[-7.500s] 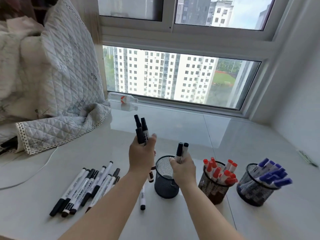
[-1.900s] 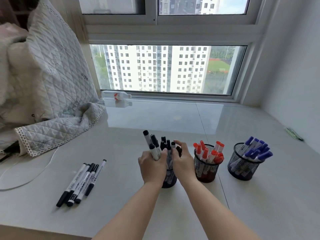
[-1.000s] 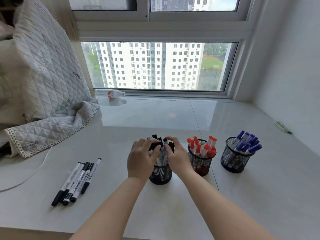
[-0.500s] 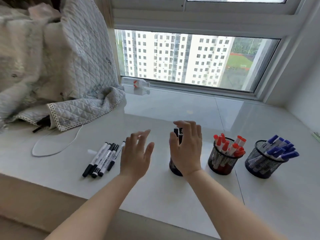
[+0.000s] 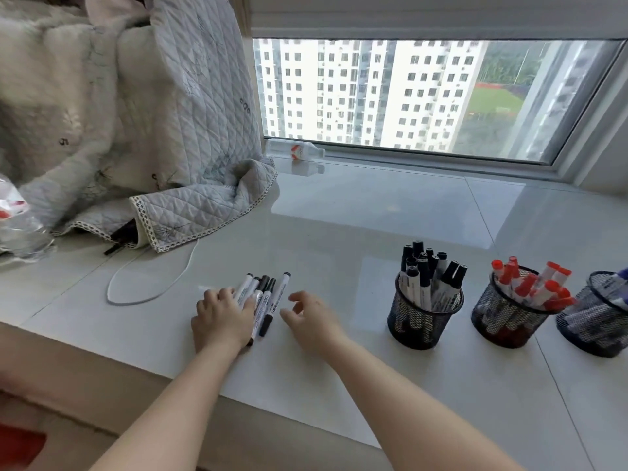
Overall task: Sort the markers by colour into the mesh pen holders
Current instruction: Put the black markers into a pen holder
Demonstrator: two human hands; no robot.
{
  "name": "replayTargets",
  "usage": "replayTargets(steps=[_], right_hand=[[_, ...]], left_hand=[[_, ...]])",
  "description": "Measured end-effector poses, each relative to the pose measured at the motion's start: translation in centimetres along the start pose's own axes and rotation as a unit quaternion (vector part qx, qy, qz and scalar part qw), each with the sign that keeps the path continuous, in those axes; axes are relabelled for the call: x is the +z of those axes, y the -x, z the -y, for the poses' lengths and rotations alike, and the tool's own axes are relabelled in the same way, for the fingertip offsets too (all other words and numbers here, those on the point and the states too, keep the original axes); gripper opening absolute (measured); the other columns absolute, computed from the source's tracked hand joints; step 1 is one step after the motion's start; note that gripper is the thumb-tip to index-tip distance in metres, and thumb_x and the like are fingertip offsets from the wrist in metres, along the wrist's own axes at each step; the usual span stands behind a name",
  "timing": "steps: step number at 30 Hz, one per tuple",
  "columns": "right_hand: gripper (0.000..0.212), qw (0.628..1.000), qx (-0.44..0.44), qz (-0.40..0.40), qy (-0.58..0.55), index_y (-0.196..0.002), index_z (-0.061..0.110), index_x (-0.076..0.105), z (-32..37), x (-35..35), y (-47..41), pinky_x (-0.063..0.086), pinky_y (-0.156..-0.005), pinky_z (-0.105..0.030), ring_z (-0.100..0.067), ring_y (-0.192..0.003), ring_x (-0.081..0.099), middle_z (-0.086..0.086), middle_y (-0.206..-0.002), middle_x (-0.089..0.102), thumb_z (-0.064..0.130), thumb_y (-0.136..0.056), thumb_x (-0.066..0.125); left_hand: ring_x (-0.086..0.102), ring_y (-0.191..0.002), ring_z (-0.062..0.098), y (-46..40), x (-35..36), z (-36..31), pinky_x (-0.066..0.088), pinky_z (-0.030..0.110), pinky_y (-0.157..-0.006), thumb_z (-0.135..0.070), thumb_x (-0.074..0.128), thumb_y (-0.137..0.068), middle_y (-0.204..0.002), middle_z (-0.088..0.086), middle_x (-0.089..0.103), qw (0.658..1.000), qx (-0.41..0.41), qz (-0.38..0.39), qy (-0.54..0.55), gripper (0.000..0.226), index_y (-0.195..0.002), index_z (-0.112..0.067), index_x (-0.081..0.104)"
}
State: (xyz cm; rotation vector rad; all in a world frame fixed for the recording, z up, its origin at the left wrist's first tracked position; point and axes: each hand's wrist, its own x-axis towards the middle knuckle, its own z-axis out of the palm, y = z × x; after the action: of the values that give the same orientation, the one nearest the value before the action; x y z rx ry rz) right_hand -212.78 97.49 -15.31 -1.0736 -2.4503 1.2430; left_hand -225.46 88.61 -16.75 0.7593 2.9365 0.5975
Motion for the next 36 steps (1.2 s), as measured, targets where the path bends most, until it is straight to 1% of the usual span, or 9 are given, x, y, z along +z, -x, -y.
replayTargets(steps=[4,9,14,18,23,26,29,32,36], right_hand=[[0.044,0.997,0.018,-0.028,0.074,-0.126,0.017,0.048,0.7,1.6,-2.3,0.035,-0.097,-0.034,-0.023,-0.117,0.050,-0.005,-0.124,0.056,0.044,-0.092,0.042],[0.048,0.984,0.029,-0.073,0.162,-0.113,0.013,0.053,1.8,3.1,-4.6,0.035,-0.092,-0.037,-0.027,-0.112,0.051,-0.008,-0.117,0.057,0.054,-0.090,0.040],[0.054,0.977,0.030,-0.066,0.203,-0.119,0.009,0.048,2.5,3.4,-6.1,0.036,-0.090,-0.038,-0.028,-0.115,0.047,-0.011,-0.121,0.053,0.053,-0.088,0.042],[0.054,0.978,0.030,-0.028,0.204,-0.123,0.009,0.047,2.7,3.0,-6.7,0.036,-0.088,-0.036,-0.027,-0.115,0.047,-0.010,-0.122,0.052,0.049,-0.087,0.042],[0.037,0.982,0.057,0.016,0.177,-0.103,0.013,0.052,2.9,2.2,-7.2,0.034,-0.069,-0.030,-0.024,-0.090,0.050,-0.004,-0.097,0.054,0.044,-0.083,0.048],[0.026,0.983,0.079,0.056,0.156,-0.082,0.015,0.048,3.2,1.8,-7.5,0.032,-0.055,-0.027,-0.023,-0.076,0.051,-0.001,-0.077,0.051,0.041,-0.082,0.051],[0.028,0.984,0.086,0.079,0.134,-0.072,0.016,0.046,3.4,1.5,-7.5,0.037,-0.062,-0.028,-0.024,-0.076,0.054,-0.002,-0.079,0.056,0.042,-0.080,0.053],[0.029,0.982,0.082,0.083,0.146,-0.082,0.015,0.052,3.5,1.6,-7.5,0.040,-0.068,-0.029,-0.024,-0.083,0.057,-0.004,-0.089,0.059,0.044,-0.079,0.055],[0.032,0.981,0.063,0.077,0.169,-0.069,0.020,0.045,3.5,1.8,-7.2,0.040,-0.077,-0.032,-0.024,-0.092,0.055,-0.006,-0.099,0.057,0.049,-0.078,0.054]], left_hand=[[0.043,-0.119,0.029,-0.4,0.6,0.2,0.035,0.042,-0.096,-0.055,0.040,-0.088,-0.128,0.011,0.047,1.000,-0.001,0.001,0.014,0.052,-0.123,-0.016,0.048],[0.044,-0.119,0.029,-0.9,0.5,0.4,0.035,0.041,-0.095,-0.050,0.045,-0.088,-0.125,0.010,0.051,0.999,-0.002,0.001,0.042,0.046,-0.118,-0.015,0.051],[0.043,-0.118,0.029,-1.0,0.2,0.6,0.034,0.040,-0.094,-0.051,0.042,-0.089,-0.124,0.009,0.052,0.999,0.008,0.011,0.039,0.045,-0.115,-0.016,0.052],[0.043,-0.118,0.028,-1.1,0.3,0.5,0.035,0.039,-0.094,-0.055,0.043,-0.086,-0.123,0.008,0.053,0.999,0.012,0.008,0.031,0.050,-0.116,-0.016,0.052],[0.042,-0.118,0.028,-1.2,0.5,0.7,0.034,0.038,-0.093,-0.061,0.040,-0.085,-0.125,0.006,0.052,0.999,0.018,0.030,0.008,0.056,-0.119,-0.018,0.052],[0.044,-0.112,0.029,-1.2,0.5,0.8,0.035,0.038,-0.089,-0.062,0.037,-0.085,-0.119,0.006,0.053,0.998,0.032,0.043,-0.016,0.054,-0.109,-0.018,0.057],[0.044,-0.111,0.030,-1.1,0.5,1.0,0.034,0.038,-0.089,-0.063,0.035,-0.085,-0.118,0.006,0.053,0.998,0.041,0.052,-0.020,0.057,-0.106,-0.017,0.059],[0.044,-0.111,0.030,-0.8,0.5,1.3,0.034,0.039,-0.089,-0.065,0.032,-0.087,-0.117,0.008,0.054,0.997,0.051,0.049,-0.022,0.061,-0.107,-0.014,0.060],[0.050,-0.102,0.033,0.3,0.5,1.6,0.038,0.039,-0.084,-0.046,0.042,-0.092,-0.104,0.013,0.060,0.996,0.036,-0.009,0.079,0.044,-0.097,-0.008,0.063]])
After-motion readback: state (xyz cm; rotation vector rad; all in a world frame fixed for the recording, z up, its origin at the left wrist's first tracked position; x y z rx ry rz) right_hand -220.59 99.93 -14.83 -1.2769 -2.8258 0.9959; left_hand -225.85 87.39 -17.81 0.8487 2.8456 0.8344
